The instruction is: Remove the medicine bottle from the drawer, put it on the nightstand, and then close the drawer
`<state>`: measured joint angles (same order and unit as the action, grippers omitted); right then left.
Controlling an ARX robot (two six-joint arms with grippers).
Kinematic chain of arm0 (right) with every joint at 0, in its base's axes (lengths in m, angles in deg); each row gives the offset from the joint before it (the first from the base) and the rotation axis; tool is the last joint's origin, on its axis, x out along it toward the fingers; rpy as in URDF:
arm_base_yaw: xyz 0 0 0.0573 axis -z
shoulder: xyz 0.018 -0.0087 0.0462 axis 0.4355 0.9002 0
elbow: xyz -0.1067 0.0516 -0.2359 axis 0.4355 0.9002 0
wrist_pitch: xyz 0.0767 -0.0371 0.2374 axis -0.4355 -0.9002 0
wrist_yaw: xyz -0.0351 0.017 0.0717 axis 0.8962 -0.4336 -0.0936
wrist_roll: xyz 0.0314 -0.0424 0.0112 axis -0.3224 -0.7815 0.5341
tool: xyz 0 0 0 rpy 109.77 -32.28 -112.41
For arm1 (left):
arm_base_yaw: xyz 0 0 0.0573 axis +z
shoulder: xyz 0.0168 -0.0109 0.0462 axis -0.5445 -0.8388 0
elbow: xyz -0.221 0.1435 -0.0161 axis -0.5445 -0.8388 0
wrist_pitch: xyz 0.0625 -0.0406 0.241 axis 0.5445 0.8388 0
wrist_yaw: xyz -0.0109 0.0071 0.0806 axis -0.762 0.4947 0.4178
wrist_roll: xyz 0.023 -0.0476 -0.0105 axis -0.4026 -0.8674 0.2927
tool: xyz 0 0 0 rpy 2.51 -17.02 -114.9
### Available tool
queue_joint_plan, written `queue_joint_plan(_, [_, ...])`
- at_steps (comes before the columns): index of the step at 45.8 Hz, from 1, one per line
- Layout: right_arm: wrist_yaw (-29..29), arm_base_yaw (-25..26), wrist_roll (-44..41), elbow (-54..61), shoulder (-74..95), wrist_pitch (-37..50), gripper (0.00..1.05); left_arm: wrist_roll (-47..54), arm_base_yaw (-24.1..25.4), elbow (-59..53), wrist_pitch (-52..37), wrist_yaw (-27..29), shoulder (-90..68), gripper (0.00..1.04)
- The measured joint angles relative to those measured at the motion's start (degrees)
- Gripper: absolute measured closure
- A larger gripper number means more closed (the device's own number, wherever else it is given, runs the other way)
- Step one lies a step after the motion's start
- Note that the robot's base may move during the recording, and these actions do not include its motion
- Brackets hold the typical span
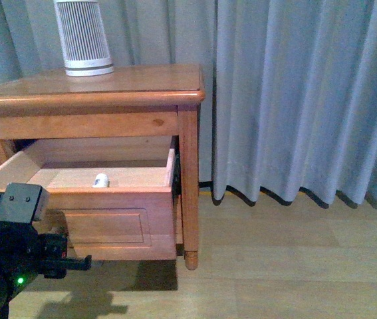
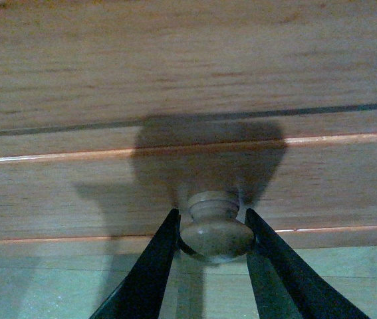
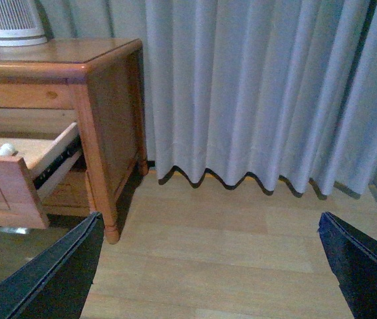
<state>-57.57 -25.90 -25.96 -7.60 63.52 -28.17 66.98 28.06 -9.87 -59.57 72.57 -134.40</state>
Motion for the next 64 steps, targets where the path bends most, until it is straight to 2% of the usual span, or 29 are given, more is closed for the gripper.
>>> queue_joint_plan(4, [0.0,0.0,0.0,0.0,0.0,0.0,0.07,-0.2,0.1,-0.3,1.5,-0.5,0.7,0.78])
queue_joint_plan(20, [0.0,0.0,0.0,0.0,0.0,0.0,0.07,0.8,1.1,-4.3,8.8,-3.9,7.8,0.29])
queue_joint_plan(27, [0.0,0.0,0.0,0.0,0.0,0.0,0.07,1.2,2.9,-7.1,15.8,-4.5,18.9,0.06])
queue_joint_plan(32, [0.0,0.0,0.0,0.0,0.0,0.0,0.07,1.4,3.9,-7.8,20.4,-5.7,28.1,0.07])
queue_joint_plan(42, [0.0,0.0,0.0,0.0,0.0,0.0,0.07,-0.8,6.0,-9.7,37.1,-9.0,56.5,0.07])
queue_joint_plan(64, [0.0,0.0,0.0,0.0,0.0,0.0,0.07,-1.9,6.0,-26.6,63.0,-13.4,101.6,0.07])
